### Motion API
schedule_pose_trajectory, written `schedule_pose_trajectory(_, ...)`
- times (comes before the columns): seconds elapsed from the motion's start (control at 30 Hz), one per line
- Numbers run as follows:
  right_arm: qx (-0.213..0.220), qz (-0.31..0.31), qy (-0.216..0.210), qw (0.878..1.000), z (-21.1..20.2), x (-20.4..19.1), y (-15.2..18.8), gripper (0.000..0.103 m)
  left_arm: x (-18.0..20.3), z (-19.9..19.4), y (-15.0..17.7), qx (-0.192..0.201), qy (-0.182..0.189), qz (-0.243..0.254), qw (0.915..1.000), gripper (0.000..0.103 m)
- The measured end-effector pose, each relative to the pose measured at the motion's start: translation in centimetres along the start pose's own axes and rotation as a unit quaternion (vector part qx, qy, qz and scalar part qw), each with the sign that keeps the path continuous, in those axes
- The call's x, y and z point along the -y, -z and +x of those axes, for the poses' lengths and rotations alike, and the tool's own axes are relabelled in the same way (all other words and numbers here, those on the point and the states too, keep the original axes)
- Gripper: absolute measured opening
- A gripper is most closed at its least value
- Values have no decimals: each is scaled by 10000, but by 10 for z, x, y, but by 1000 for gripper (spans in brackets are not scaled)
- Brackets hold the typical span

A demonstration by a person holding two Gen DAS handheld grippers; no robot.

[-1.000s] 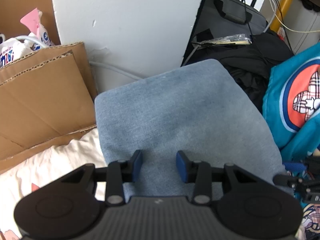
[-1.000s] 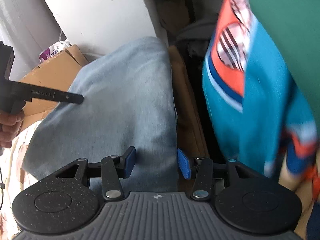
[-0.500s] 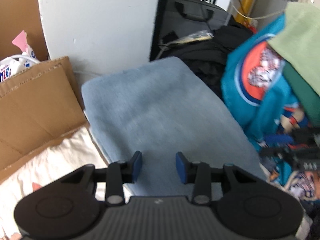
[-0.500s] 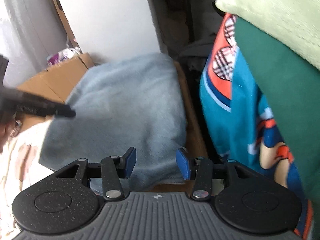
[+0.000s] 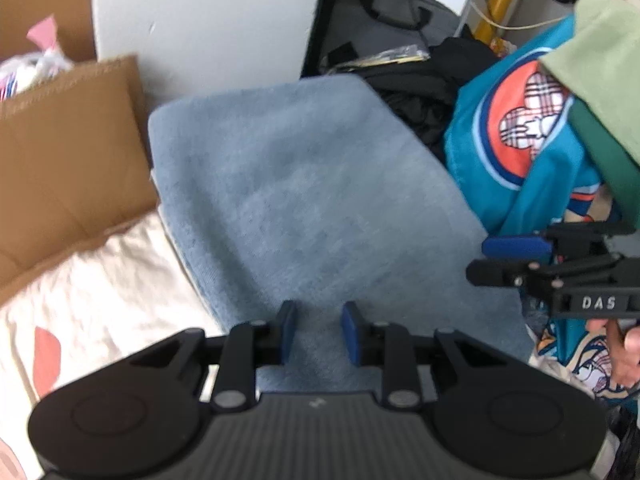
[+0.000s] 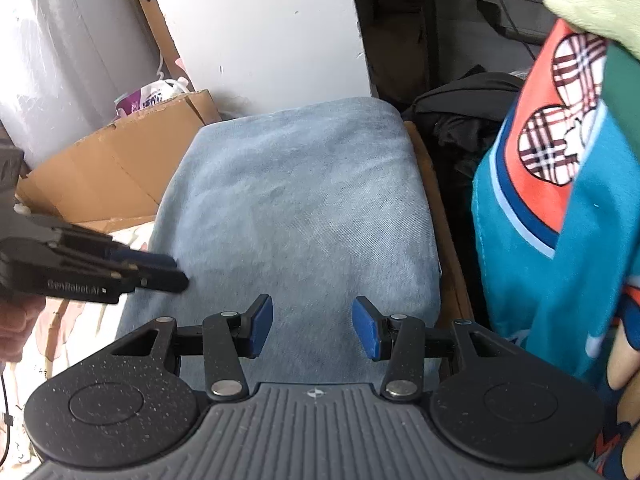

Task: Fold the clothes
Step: 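Press the placed jeans flat with both open grippers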

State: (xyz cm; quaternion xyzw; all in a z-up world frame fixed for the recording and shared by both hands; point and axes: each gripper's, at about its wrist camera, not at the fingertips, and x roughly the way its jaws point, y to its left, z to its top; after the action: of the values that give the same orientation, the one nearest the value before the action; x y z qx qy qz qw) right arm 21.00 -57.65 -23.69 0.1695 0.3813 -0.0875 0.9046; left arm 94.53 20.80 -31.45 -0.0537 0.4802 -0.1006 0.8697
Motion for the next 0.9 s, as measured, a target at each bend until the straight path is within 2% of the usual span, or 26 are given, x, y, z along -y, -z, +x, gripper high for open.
schedule_pose_trajectory(0.33,-193,-119,204,9995,30,-4,3,52,5,7,0,-40,-137,5,9999,28)
schedule_pose_trajectory(0.4,-239,-155,267,9992,38,-6,3,52,2,7,2,0,-87,-138,9999,28)
schedule_pose_trajectory(0.47,-276,-90,342,9990,42,-6,-2,52,1,2,-1,1,-50,-216,9998,26)
schedule_pose_trajectory(0.53,-288,4,408,9987,42,-7,-9,53,-2,-7,-9,77,72,-302,9995,17)
schedule_pose_trajectory(0.6,-161,-28,295,9994,37,-9,-16,52,-8,-17,-17,232,199,-341,9990,16)
schedule_pose_trajectory(0.73,7,-214,372,9991,37,-12,-30,52,-16,-23,-37,434,-82,-190,9988,16)
schedule_pose_trajectory(0.9,27,-297,394,9988,54,-4,-53,52,-19,-11,-56,527,-262,-1,9983,16)
